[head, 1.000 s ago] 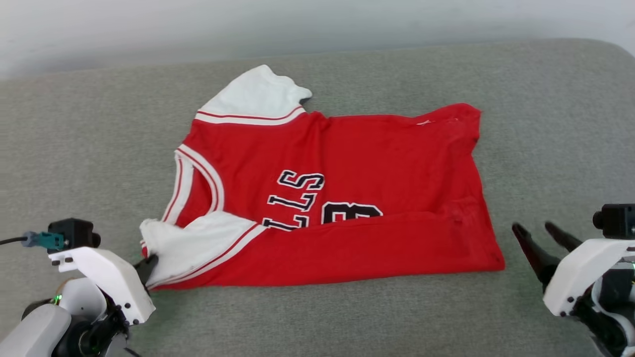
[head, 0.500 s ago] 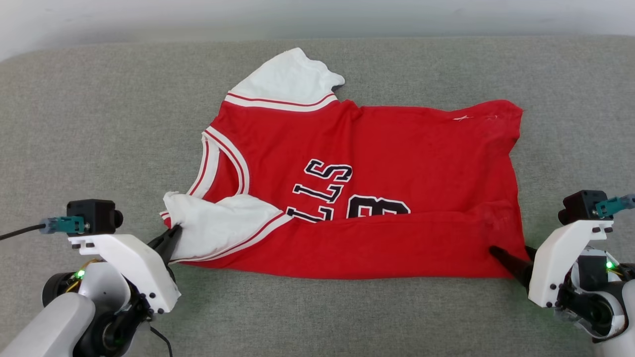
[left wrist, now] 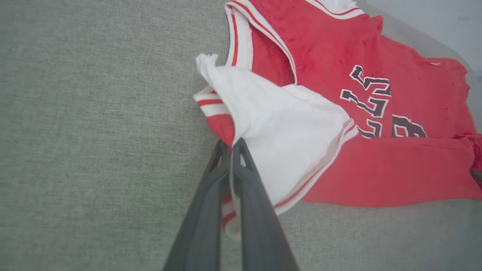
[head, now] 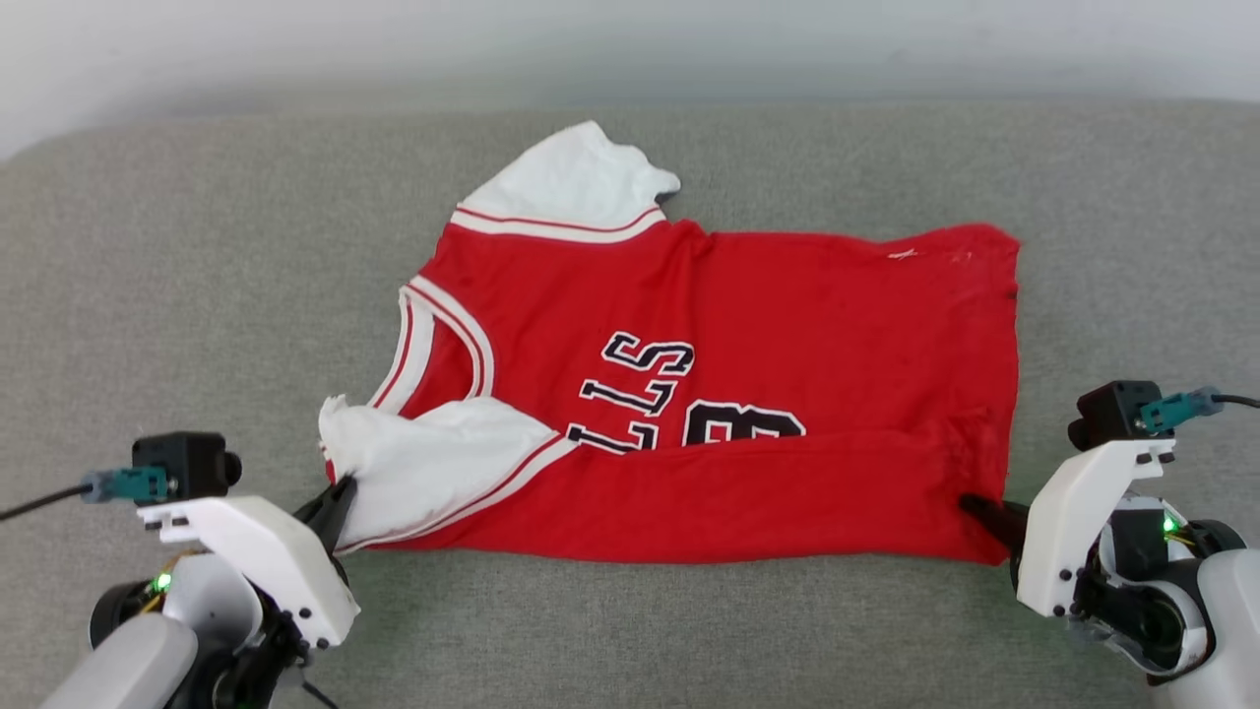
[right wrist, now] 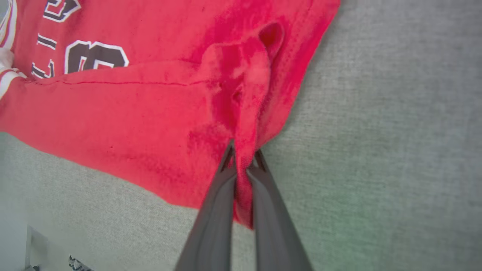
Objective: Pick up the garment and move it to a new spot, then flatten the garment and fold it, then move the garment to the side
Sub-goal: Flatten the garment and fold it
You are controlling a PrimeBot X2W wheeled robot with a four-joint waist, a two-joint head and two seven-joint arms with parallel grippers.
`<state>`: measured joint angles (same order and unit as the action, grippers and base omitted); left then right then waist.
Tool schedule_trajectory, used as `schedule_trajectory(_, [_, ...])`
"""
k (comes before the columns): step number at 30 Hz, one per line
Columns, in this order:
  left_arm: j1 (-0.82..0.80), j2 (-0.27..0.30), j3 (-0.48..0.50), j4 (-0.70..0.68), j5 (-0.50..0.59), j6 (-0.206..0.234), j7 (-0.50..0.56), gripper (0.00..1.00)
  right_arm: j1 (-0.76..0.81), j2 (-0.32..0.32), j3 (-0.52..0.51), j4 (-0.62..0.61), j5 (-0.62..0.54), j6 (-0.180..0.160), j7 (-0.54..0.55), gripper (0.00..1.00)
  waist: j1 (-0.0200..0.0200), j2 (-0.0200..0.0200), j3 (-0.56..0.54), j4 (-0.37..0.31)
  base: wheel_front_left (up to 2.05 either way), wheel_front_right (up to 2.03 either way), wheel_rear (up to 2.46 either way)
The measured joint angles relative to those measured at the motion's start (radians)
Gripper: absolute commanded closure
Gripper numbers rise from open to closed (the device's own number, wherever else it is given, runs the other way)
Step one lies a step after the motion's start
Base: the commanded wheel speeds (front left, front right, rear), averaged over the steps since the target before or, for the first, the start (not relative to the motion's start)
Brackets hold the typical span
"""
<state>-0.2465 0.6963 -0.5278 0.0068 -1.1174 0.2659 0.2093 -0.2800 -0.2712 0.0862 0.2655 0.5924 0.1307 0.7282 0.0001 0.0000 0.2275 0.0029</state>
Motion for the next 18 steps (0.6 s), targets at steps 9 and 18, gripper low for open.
schedule_trajectory(9, [0.128, -0.008, 0.012, -0.012, -0.024, 0.051, -0.044, 1.0, 0.076, -0.032, 0.056, -0.05, 0.037, 0.0, -0.053, 1.0, 0.0, 0.0, -0.12, -0.009, 0.0, 0.0, 0.0])
schedule_trajectory(18, [0.292, 0.027, 0.013, -0.062, -0.078, 0.103, -0.022, 1.0, 0.226, -0.042, 0.051, -0.101, 0.048, 0.0, -0.036, 1.0, -0.0002, 0.0, -0.231, -0.016, 0.0, 0.0, 0.0])
